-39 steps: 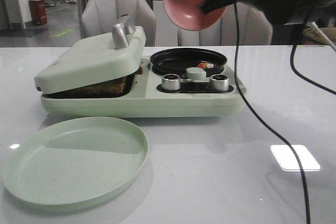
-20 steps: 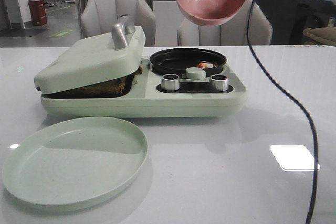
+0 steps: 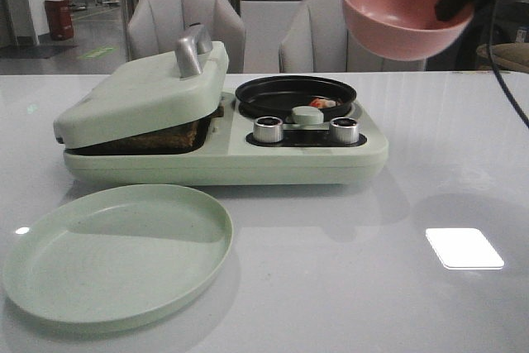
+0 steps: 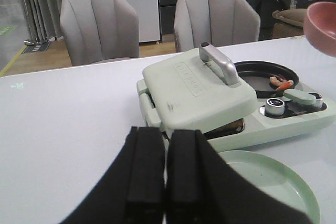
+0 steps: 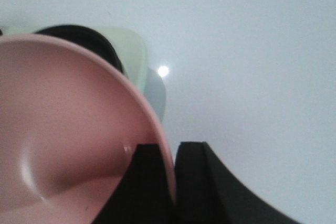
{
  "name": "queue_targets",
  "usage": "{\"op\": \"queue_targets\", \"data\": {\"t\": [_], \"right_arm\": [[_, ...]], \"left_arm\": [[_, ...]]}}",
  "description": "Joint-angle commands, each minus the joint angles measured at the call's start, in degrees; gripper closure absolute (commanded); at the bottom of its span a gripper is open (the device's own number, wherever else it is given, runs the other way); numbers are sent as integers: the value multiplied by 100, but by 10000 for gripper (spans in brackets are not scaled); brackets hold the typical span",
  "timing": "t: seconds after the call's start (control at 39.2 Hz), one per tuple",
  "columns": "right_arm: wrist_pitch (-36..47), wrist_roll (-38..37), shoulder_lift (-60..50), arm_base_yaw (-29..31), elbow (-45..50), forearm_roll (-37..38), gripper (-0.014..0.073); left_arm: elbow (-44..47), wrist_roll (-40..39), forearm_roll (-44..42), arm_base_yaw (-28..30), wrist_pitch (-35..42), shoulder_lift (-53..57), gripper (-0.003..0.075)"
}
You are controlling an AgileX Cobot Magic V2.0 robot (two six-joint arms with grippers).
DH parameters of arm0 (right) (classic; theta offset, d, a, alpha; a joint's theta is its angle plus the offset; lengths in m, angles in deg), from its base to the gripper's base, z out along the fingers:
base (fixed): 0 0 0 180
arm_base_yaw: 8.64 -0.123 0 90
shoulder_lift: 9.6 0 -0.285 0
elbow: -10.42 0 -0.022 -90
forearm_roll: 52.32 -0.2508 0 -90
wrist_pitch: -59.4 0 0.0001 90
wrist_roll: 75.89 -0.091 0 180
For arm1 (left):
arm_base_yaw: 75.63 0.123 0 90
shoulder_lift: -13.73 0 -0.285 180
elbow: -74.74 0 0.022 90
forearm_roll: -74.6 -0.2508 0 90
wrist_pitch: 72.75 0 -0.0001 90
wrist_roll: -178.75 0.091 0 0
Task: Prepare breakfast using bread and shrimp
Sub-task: 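Turn the bowl upright and move it back beside the sandwich maker, then lower the pink bowl onto the table and open the right gripper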
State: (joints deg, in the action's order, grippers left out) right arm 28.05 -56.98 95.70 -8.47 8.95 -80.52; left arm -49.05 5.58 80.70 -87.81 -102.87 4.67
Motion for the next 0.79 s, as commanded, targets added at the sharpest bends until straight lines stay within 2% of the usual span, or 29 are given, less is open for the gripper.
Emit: {"op": "queue_targets", "data": {"t": [0.0,0.2,0.48,0.77], "right_arm": [[-175,-20,-290,322,17,-53,454],[-350,-88,-290,680,677,197,454],[468,-420,-290,716,1704,565,454],[539,-415,-279,716,1835,560,452]], "left_arm": [[-145,-51,60,-30,484,-68,607],[-145,-51,60,-30,484,-68,606],[-145,-51,60,-30,484,-68,606],[-145,-51,60,-30,484,-68,606]]}}
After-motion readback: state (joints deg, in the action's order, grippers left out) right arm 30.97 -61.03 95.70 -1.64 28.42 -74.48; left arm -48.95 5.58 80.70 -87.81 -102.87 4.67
